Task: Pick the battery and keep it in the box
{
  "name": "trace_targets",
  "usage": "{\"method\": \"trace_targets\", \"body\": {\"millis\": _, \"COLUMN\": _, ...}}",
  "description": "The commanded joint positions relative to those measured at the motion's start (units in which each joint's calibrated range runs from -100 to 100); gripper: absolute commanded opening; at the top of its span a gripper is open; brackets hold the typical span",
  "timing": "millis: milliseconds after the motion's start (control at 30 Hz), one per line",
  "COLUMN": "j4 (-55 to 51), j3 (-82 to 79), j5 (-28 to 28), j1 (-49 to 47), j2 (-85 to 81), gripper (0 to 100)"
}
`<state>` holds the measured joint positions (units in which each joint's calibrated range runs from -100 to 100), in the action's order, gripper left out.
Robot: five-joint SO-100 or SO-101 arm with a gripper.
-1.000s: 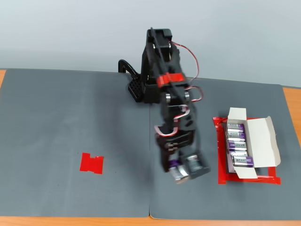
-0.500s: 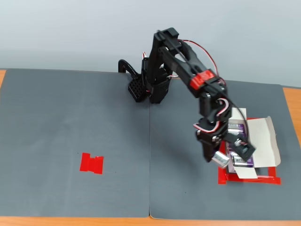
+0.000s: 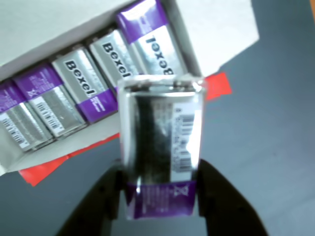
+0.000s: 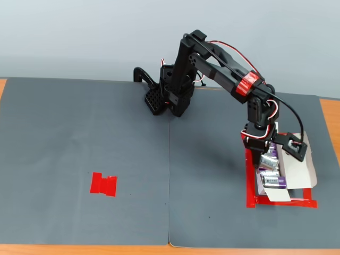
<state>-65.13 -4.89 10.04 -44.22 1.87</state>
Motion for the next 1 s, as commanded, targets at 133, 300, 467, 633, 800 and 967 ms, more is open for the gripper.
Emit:
{"method": "trace_targets", "body": {"millis": 133, "j4": 0.64, "j3": 3.40, "j5": -0.11, "j1": -2.89, "j2": 1.06, "gripper": 4}}
{"method": "trace_targets", "body": {"millis": 300, "j4": 0.64, "j3": 3.49, "j5": -0.11, "j1": -4.98, "j2": 1.99, "gripper": 4}}
{"method": "trace_targets", "body": {"millis": 467, "j4": 0.64, "j3": 3.49, "j5": -0.11, "j1": -6.40, "j2": 3.09, "gripper": 4}}
{"method": "trace_targets", "body": {"millis": 633, "j4": 0.90, "j3": 3.67, "j5": -0.11, "j1": -7.30, "j2": 4.02, "gripper": 4}}
{"method": "trace_targets", "body": {"millis": 800, "j4": 1.51, "j3": 5.39, "j5": -0.16, "j1": -7.59, "j2": 5.04, "gripper": 4}}
{"method": "trace_targets", "body": {"millis": 967, "j4": 1.51, "j3": 7.65, "j5": -0.16, "j1": -7.59, "j2": 6.74, "gripper": 4}}
